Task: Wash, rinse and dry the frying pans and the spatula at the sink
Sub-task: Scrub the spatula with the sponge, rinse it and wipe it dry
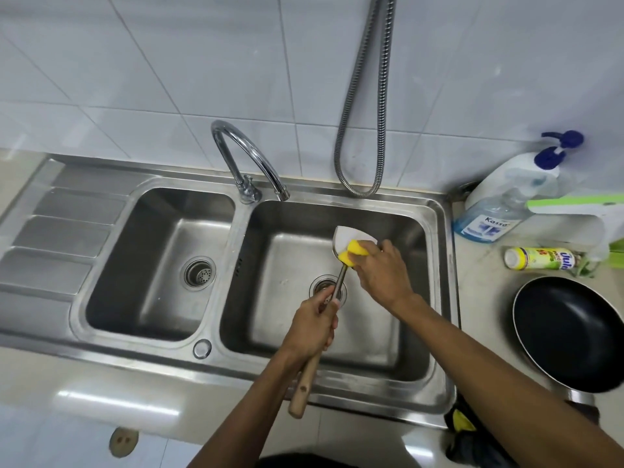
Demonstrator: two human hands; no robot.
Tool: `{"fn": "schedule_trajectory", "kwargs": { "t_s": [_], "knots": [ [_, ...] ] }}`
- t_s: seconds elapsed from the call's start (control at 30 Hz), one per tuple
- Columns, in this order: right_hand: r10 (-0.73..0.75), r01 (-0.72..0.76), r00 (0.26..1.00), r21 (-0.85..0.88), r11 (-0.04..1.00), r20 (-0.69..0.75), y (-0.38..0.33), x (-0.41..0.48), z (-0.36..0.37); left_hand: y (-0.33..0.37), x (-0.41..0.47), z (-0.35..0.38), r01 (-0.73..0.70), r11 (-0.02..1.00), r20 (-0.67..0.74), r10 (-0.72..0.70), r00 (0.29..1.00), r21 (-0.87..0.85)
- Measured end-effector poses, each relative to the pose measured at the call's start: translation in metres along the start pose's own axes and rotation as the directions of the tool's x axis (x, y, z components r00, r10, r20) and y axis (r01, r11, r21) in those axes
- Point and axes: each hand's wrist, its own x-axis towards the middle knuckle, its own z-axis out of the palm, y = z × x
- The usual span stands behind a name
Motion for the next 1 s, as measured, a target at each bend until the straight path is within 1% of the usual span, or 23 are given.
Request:
{"fn": "schedule_trajectory", "kwargs": {
  "t_s": [0.1, 0.2, 0.3, 0.37, 0.43, 0.5, 0.57, 0.67, 0.77, 0.9, 1.0],
  "knots": [
    [0.037, -0.036, 0.999, 0.053, 0.998, -0.028, 0.002, 0.011, -0.004, 0.0, -0.003, 0.01, 0.006, 1.0, 0.012, -0.006, 1.0, 0.017],
    [0.091, -0.09, 0.995, 0.028, 0.996, -0.034, 0.013, 0.031, -0.016, 0.007, -0.005, 0.009, -0.015, 1.0, 0.033, 0.015, 0.999, 0.018],
    [0.14, -0.14, 0.99, 0.0, 0.99, -0.008, 0.027, 0.04, -0.021, 0.015, -0.002, 0.005, -0.014, 0.999, 0.029, 0.015, 0.999, -0.036],
    [0.176, -0.176, 0.984, 0.014, 0.984, -0.019, 0.03, 0.027, -0.019, 0.016, 0.0, 0.002, -0.002, 0.996, 0.029, 0.004, 1.0, -0.086],
    [0.166, -0.164, 0.985, 0.06, 0.985, -0.039, 0.023, 0.004, -0.014, 0.015, 0.002, 0.002, 0.003, 0.995, 0.032, 0.0, 0.999, -0.098],
    [0.11, -0.107, 0.994, 0.095, 0.99, -0.027, 0.012, -0.015, -0.011, 0.013, 0.001, 0.004, 0.005, 0.997, 0.045, -0.001, 0.999, -0.077],
    [0.097, -0.091, 0.994, 0.123, 0.988, -0.043, 0.008, -0.013, -0.012, 0.009, -0.003, 0.007, 0.01, 0.998, 0.053, -0.006, 0.999, -0.061],
    [0.125, -0.12, 0.991, 0.131, 0.984, -0.036, 0.011, 0.011, -0.019, 0.006, -0.012, 0.011, -0.024, 0.999, 0.07, 0.026, 0.997, -0.034],
    [0.168, -0.165, 0.986, 0.1, 0.981, -0.021, 0.021, 0.028, -0.026, 0.009, -0.015, 0.01, -0.026, 0.998, 0.064, 0.029, 0.998, -0.054],
    [0.231, -0.226, 0.971, 0.088, 0.97, -0.06, 0.023, 0.007, -0.024, 0.01, -0.006, 0.002, 0.002, 0.993, 0.028, 0.002, 1.0, -0.121],
    [0.126, -0.121, 0.991, 0.089, 0.989, -0.053, 0.006, -0.022, -0.02, 0.008, -0.005, 0.003, -0.005, 0.997, 0.044, 0.009, 0.999, -0.077]
  ]
}}
